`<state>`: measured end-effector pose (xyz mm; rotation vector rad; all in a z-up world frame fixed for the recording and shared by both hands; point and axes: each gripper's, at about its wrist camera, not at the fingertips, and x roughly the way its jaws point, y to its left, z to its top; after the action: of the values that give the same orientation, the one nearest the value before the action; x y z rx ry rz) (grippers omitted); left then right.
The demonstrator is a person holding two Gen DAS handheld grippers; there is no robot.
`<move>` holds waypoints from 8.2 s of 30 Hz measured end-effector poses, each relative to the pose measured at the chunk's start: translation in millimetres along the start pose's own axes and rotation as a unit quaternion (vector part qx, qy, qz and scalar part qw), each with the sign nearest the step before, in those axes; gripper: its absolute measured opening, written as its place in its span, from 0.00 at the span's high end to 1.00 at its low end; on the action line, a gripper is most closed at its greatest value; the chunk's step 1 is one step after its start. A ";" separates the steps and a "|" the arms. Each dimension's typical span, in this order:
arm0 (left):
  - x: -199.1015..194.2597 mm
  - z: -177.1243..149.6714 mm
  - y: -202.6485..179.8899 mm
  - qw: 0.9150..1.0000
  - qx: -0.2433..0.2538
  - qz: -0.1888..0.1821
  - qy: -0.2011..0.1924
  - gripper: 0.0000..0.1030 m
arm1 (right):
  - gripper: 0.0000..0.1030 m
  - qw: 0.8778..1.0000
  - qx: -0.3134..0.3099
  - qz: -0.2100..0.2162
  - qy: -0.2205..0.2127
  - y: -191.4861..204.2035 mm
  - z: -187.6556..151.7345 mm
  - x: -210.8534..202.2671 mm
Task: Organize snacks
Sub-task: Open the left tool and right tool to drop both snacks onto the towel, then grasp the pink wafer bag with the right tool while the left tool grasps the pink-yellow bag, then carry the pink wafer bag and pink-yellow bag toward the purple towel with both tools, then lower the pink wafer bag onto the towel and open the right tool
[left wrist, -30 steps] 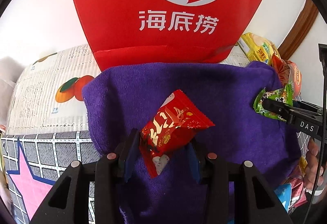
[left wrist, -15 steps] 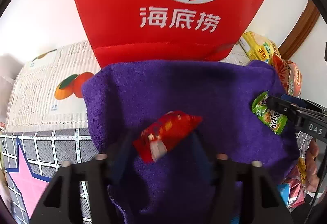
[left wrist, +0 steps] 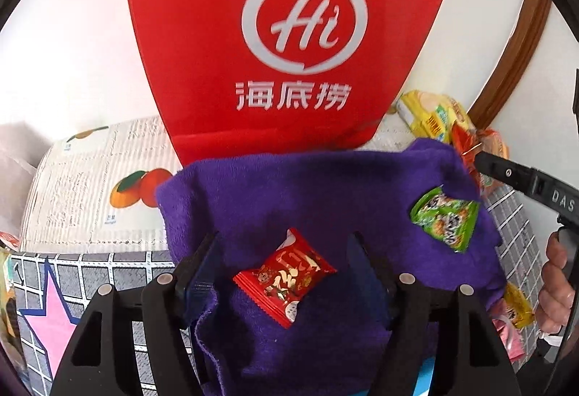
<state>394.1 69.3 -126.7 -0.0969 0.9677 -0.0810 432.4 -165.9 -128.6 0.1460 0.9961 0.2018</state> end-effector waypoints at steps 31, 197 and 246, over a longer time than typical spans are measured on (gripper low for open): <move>-136.1 -44.4 26.4 0.996 -0.016 -0.033 -0.079 0.34 | 0.39 0.996 -0.036 -0.049 0.063 -2.8 -144.6 -58.3; -66.4 -10.4 38.6 0.998 -0.056 -0.004 -0.032 0.54 | 0.48 0.983 -0.137 0.050 0.110 57.1 -59.0 18.6; -63.0 -11.9 31.1 0.998 -0.048 -0.011 -0.027 0.53 | 0.34 0.986 -0.111 0.000 0.128 50.2 -60.5 42.4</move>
<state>349.5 106.7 -85.5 -0.1976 0.9173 -0.0520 398.6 -105.3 -185.0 -0.0854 1.2209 0.3351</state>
